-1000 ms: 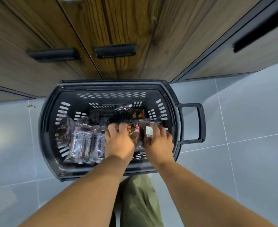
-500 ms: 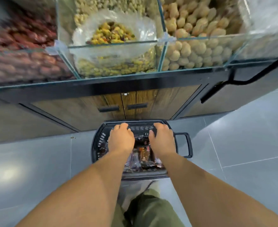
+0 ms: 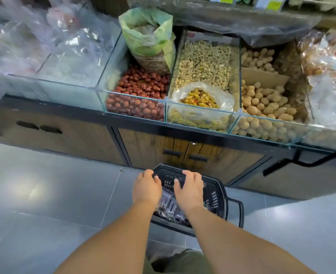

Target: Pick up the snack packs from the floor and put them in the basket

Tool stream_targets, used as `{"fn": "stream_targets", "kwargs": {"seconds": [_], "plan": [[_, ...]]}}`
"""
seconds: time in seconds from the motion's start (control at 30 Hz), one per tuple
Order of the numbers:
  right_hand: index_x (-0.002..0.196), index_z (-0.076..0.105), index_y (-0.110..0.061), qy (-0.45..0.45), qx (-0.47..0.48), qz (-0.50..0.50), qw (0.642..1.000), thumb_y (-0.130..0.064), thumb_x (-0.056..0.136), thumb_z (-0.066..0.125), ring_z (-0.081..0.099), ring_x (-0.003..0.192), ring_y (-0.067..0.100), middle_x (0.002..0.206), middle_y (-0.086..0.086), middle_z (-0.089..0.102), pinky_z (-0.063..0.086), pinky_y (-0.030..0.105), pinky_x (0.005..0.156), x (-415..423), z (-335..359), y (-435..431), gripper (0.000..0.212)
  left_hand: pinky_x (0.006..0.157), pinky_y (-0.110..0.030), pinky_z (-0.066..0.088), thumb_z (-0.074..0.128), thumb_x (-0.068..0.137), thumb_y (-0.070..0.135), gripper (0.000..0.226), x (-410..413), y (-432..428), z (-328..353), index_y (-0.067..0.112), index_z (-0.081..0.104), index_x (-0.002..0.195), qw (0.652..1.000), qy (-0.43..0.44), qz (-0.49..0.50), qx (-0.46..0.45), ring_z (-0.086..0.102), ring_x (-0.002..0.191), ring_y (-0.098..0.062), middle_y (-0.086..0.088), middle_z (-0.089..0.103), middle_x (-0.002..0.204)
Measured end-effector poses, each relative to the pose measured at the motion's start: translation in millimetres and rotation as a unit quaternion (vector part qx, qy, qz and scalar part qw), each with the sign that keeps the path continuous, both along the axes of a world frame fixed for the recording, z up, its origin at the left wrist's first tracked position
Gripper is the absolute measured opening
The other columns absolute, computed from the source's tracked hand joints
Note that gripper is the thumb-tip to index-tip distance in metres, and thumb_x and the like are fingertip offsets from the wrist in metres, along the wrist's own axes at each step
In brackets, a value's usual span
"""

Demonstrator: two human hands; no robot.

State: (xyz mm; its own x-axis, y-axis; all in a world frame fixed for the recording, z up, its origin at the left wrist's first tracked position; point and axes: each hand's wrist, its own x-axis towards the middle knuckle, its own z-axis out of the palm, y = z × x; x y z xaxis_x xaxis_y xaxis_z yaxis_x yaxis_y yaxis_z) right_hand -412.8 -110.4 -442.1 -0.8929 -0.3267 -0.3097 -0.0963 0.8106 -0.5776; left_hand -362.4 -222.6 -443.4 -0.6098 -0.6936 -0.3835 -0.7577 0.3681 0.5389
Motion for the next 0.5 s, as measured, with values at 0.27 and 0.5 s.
{"fn": "stream_targets", "kwargs": {"seconds": [0.27,0.5], "plan": [[0.139,0.040,-0.017,0.002,-0.052,0.070,0.996,-0.032,0.097,0.050,0.047,0.124,0.020,0.142,0.002,0.035,0.040,0.031,0.102,44.1,22.4,-113.7,0.046,0.098,-0.036,0.037,0.045,0.097,0.026,0.037,75.4,-110.7,20.9,0.010,0.050,0.130,0.994,0.011,0.098,-0.035,0.046,0.121,-0.032,-0.014,0.051,0.131],[0.132,0.048,-0.011,0.004,-0.051,0.182,0.982,-0.030,0.097,0.052,0.046,0.120,0.020,0.134,0.005,0.037,0.037,0.027,0.101,126.6,15.7,-227.3,0.041,0.092,-0.034,0.041,0.049,0.094,0.024,0.035,182.8,-218.3,30.7,0.009,0.053,0.125,0.980,-0.014,0.186,-0.066,0.054,0.116,-0.032,-0.015,0.058,0.123]]}}
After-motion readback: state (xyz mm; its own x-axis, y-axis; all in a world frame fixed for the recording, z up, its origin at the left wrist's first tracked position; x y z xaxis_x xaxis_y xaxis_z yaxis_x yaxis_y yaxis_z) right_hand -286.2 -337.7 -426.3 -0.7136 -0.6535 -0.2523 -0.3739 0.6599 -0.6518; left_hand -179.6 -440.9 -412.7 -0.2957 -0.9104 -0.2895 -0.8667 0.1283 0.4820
